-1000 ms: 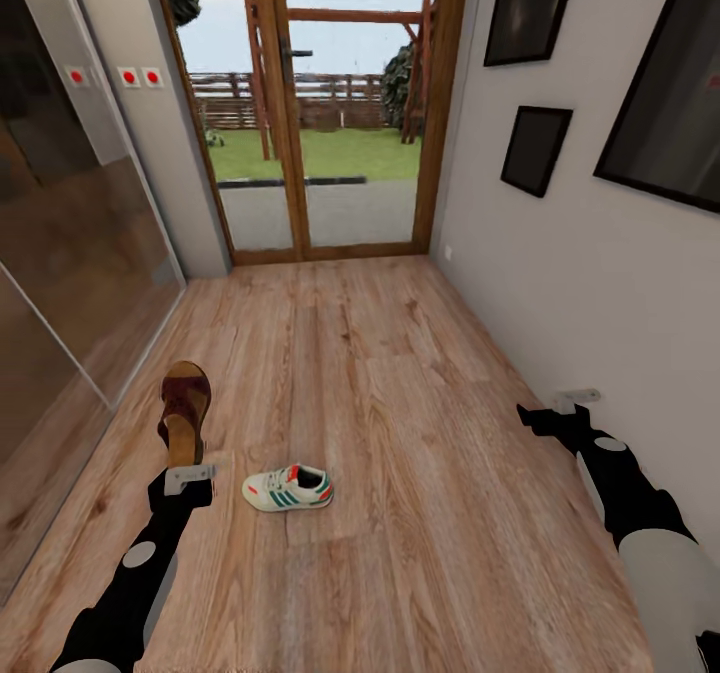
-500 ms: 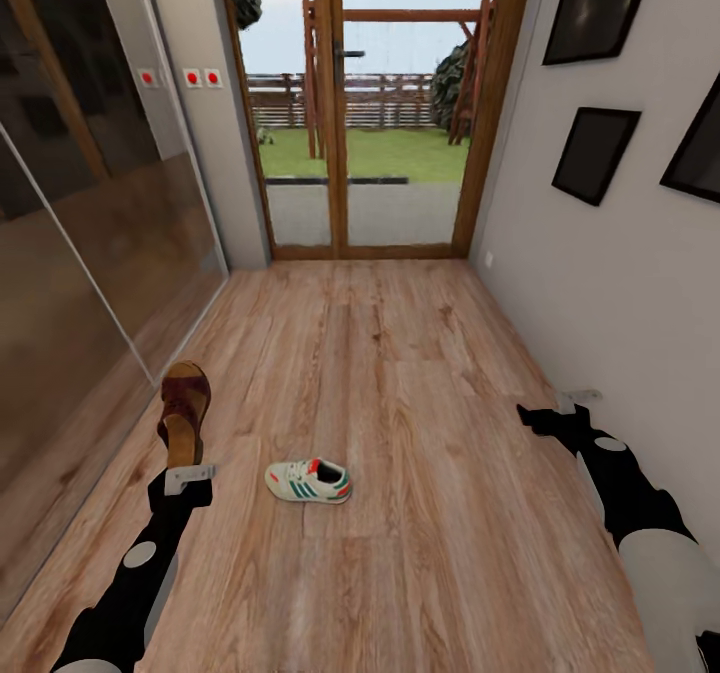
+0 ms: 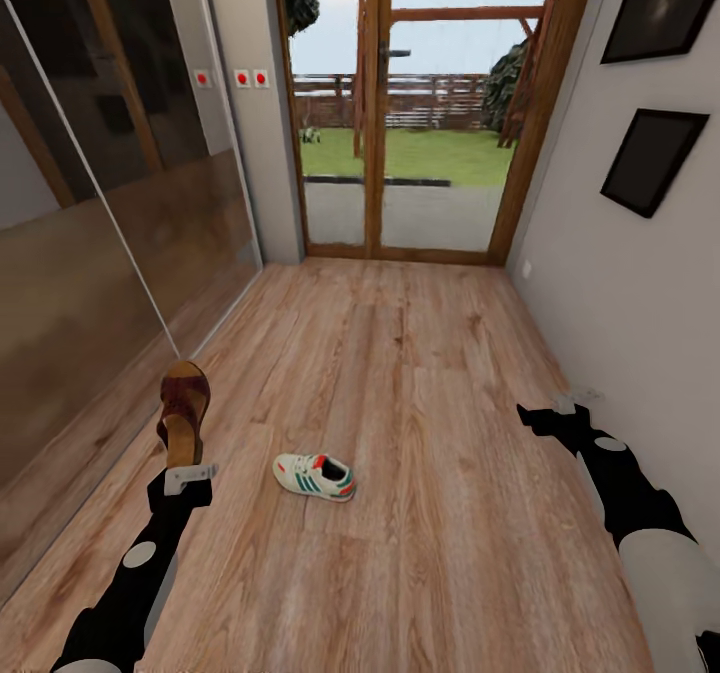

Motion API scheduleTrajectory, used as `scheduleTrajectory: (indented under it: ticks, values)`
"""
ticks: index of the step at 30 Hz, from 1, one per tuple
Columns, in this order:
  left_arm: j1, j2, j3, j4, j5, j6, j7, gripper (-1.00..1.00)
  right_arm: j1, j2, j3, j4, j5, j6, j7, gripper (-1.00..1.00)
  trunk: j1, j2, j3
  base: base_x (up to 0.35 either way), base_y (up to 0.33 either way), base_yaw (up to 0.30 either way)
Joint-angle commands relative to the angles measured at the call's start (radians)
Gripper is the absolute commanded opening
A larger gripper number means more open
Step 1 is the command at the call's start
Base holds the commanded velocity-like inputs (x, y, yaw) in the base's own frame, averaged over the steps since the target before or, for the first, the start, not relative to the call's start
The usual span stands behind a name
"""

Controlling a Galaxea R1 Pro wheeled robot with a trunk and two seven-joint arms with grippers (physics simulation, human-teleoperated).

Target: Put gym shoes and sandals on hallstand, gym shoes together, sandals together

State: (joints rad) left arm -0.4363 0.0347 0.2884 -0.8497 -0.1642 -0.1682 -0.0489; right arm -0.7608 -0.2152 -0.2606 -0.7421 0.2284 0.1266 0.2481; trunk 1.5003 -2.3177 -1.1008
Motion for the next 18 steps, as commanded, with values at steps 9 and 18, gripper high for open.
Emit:
scheduleTrajectory:
  ticks: [9,18]
  values:
    - [-0.001,-0.001,0.005,-0.001,-0.014,-0.004,-0.006,-1.00,0.000,0.000,-0.004,-0.002,0.010,0.004,0.008,1.00,0.000,0.000,-0.001,0.171,-0.185,0.276]
    - [-0.001,-0.001,0.005,-0.004,-0.014,-0.004,-0.007,-1.00,0.000,0.002,-0.003,-0.002,0.010,0.004,0.008,1.00,0.000,0.000,-0.001,0.125,-0.086,0.276]
